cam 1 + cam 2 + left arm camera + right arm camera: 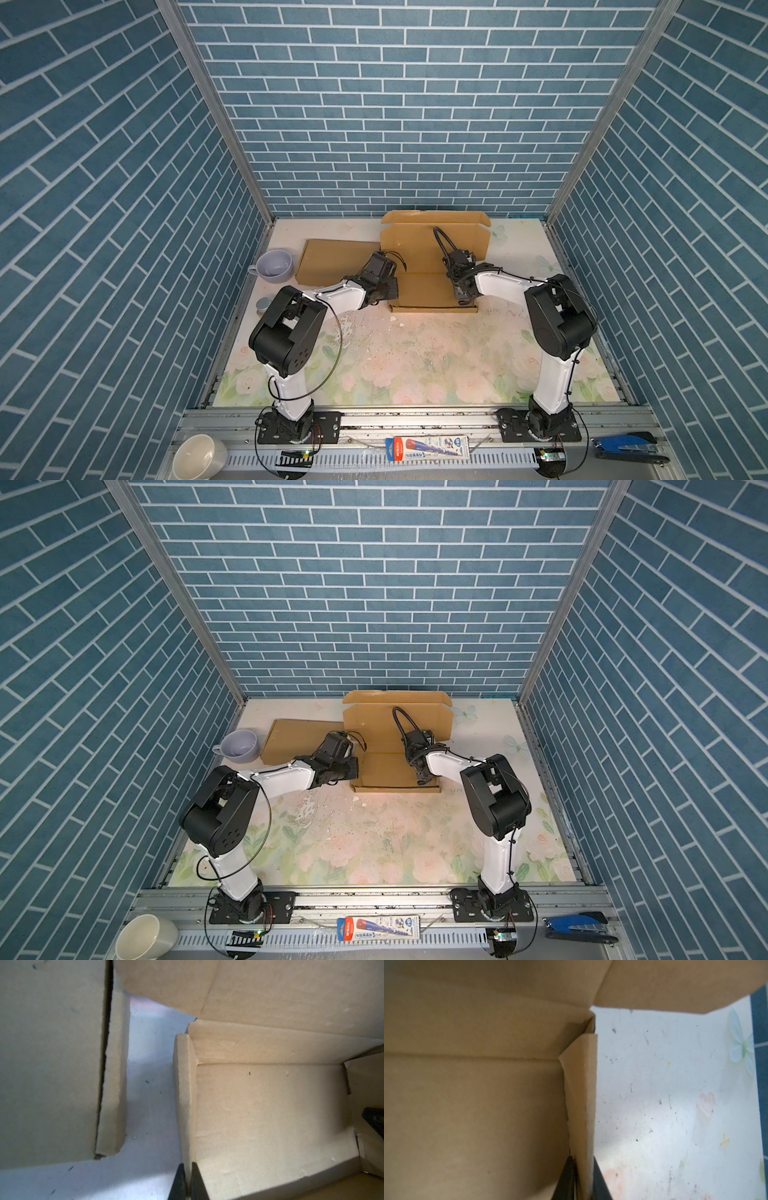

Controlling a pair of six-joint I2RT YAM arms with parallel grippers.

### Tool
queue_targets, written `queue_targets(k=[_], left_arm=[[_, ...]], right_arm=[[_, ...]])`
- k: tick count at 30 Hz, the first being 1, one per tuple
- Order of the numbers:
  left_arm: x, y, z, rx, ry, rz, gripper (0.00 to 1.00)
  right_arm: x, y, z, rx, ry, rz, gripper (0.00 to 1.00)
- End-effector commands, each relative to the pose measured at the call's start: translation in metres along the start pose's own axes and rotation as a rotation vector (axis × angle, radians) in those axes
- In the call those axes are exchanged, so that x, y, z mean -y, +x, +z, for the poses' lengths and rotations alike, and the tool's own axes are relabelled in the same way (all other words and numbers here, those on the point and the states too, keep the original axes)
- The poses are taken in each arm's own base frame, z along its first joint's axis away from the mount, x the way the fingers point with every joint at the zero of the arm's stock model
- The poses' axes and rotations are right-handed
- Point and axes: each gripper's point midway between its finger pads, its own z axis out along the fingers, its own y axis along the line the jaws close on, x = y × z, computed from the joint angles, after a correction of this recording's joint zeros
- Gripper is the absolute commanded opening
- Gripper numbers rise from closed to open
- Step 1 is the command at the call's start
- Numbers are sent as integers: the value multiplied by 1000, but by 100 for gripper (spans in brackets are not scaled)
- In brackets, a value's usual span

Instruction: Fold the paper box

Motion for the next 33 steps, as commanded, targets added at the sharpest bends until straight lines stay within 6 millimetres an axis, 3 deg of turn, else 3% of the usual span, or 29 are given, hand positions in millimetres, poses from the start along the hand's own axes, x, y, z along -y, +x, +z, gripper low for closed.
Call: queue_targets(k=[1,12,18,24,33], left_arm=[[-3,15,1,-54,-27,15,12],[4,5,-10,-39,-8,23,27],[-3,12,1,-63,-42,30,30],[-13,21,13,-70,-157,59,24],[-15,27,15,-56,-412,158,0]], right_arm=[[-12,13,-11,-58,-98,-11,24],[-4,4,-25,-62,-183,64,43],[-3,2,-26,-66,-214,92,45],[-5,12,-15,-76,-193,125,43],[0,24,-11,-62,-91,149,38]])
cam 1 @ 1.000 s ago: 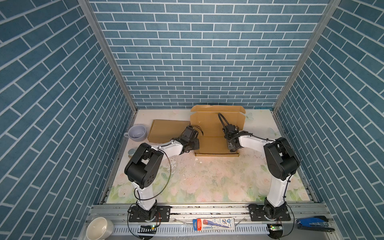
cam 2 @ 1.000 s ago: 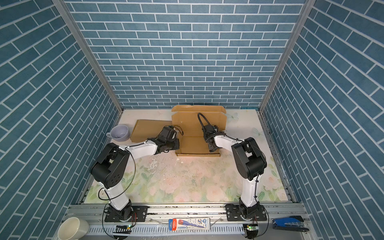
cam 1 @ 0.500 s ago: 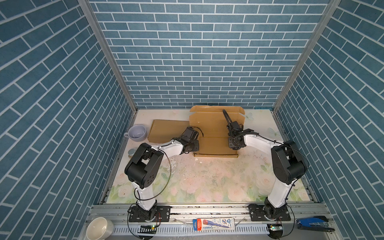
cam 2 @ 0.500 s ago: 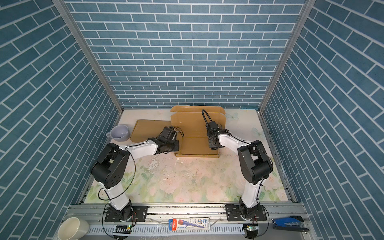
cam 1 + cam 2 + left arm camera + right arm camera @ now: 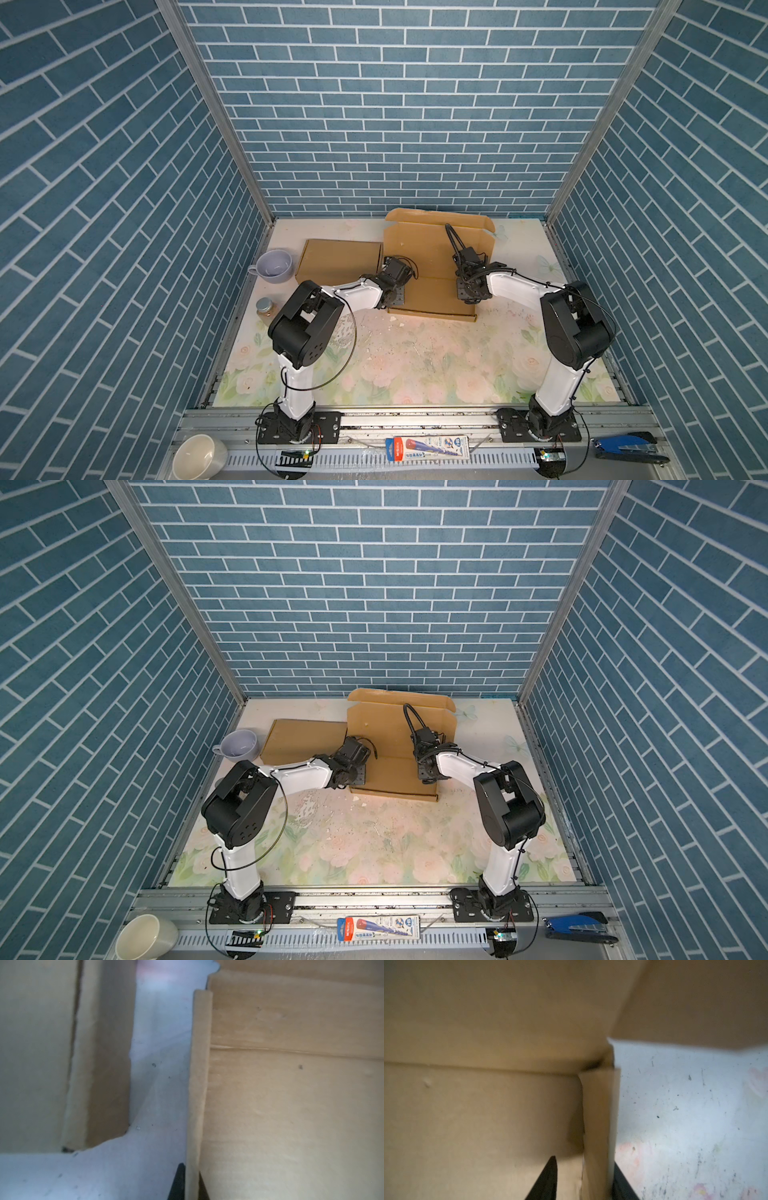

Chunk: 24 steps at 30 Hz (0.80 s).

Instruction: Fold the paper box

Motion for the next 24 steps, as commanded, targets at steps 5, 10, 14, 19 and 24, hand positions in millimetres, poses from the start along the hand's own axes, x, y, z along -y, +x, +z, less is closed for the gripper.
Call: queue_targets(k=[5,10,14,19,24], left_arm=[[-4,23,7,-57,-204,82,0],[-3,24,10,-76,-232,101,0],[-2,26,14,-94,-234,109,0],[3,24,12,-98,-210,115,0],[2,16,2,-84,-182,92,7]], right_arm=[[5,14,8,-12,55,54,34],[1,17,14,-25,43,52,18],[1,21,21,-40,54,49,8],[0,25,24,-55,52,44,11],[1,16,15,-36,48,37,19]])
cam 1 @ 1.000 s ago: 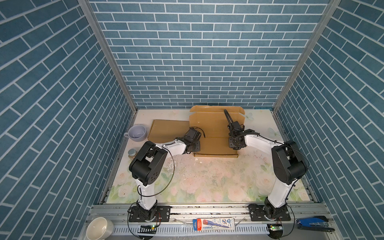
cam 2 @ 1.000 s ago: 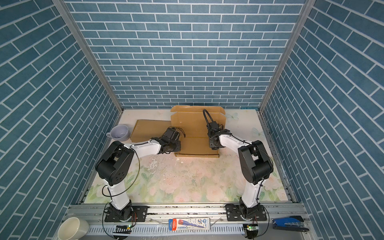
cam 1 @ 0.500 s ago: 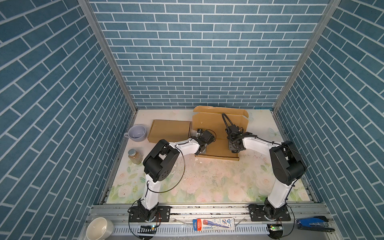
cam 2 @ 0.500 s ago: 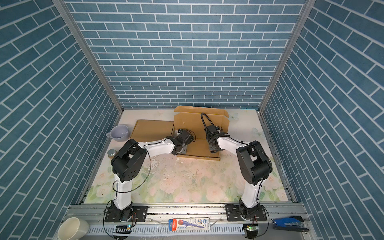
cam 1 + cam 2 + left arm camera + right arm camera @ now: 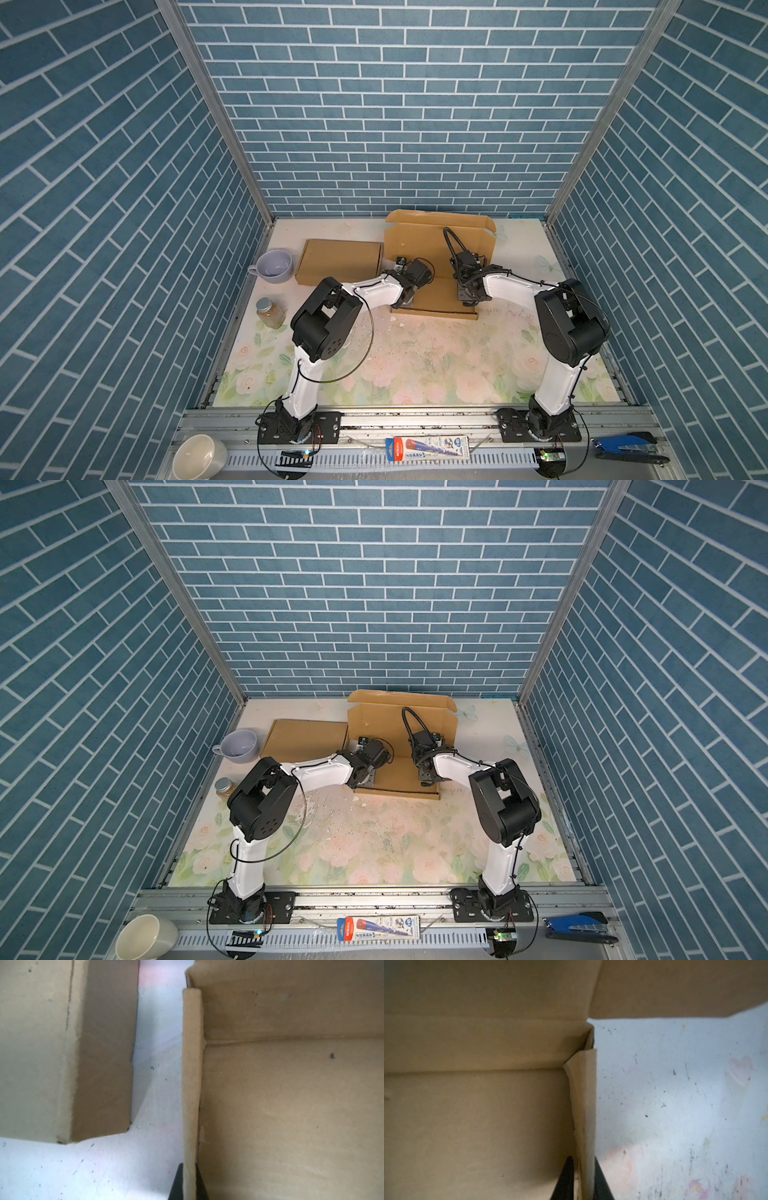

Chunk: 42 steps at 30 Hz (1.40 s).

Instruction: Fold the paper box

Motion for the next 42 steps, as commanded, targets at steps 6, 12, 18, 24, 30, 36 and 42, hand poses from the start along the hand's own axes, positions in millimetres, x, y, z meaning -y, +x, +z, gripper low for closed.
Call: queue_targets(k=[6,12,18,24,30,36,42], left_arm=[[-4,0,-17,-32,43,-1,19],[-6,-8,-27,-14,66,-6,28],[-8,-16,-37,4,87,-9,32],[-13,-23,-49,24,94,-18,44],[-20,-32,-58,49,113,-26,50],[-21,-44,-75,110,155,-9,56],[-31,-59,-97,208,193,9,61]], right_arm=[[-8,7,-3,-43,-33,-14,25],[-10,2,-8,-36,-47,-14,31],[-14,-3,-17,-30,-79,-23,40],[-15,-9,-26,-33,-124,-11,48],[-12,-16,-34,-30,-173,3,56],[-4,-25,-44,-16,-210,22,60],[2,-36,-66,25,-276,7,61]])
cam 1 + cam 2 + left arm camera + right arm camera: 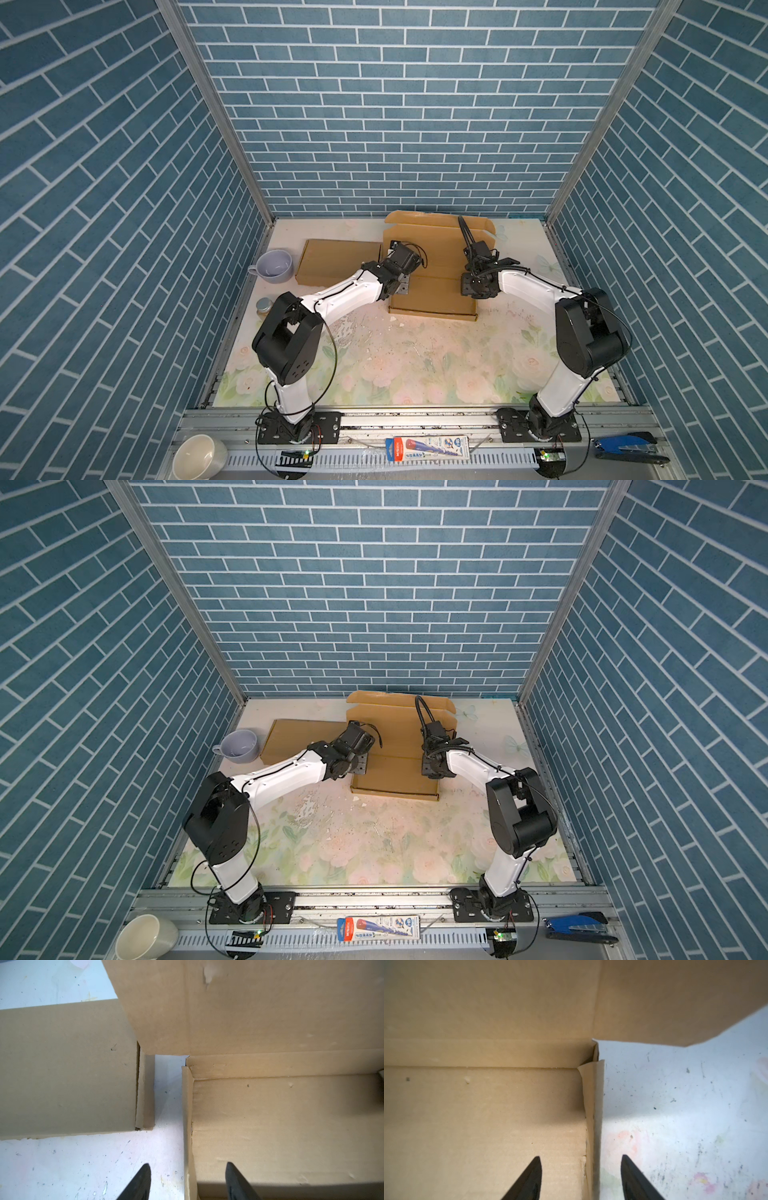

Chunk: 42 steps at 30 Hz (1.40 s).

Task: Fold the paper box
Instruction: 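Open both grippers and lift them away from the box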

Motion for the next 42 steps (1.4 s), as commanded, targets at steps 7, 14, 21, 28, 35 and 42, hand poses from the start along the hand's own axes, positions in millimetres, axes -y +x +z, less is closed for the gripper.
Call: queue_targets(k=[7,14,21,28,35,42], left_arm=[[-50,-49,-51,270,74,-15,70],[-80,-88,-59,410,298,-48,66],[-78,-126,-48,521,539,38,62],[-74,-138,-26,471,740,81,65],[-62,-132,-8,354,819,159,66],[-47,-123,4,284,863,216,66]], right_arm=[[4,-50,-82,204,-231,-77,56],[36,-91,-115,384,-294,-79,55],[44,-127,-141,583,-462,-236,63],[47,-136,-138,580,-509,-430,73],[37,-143,-117,449,-619,-509,73],[28,-137,-100,367,-715,-526,70]])
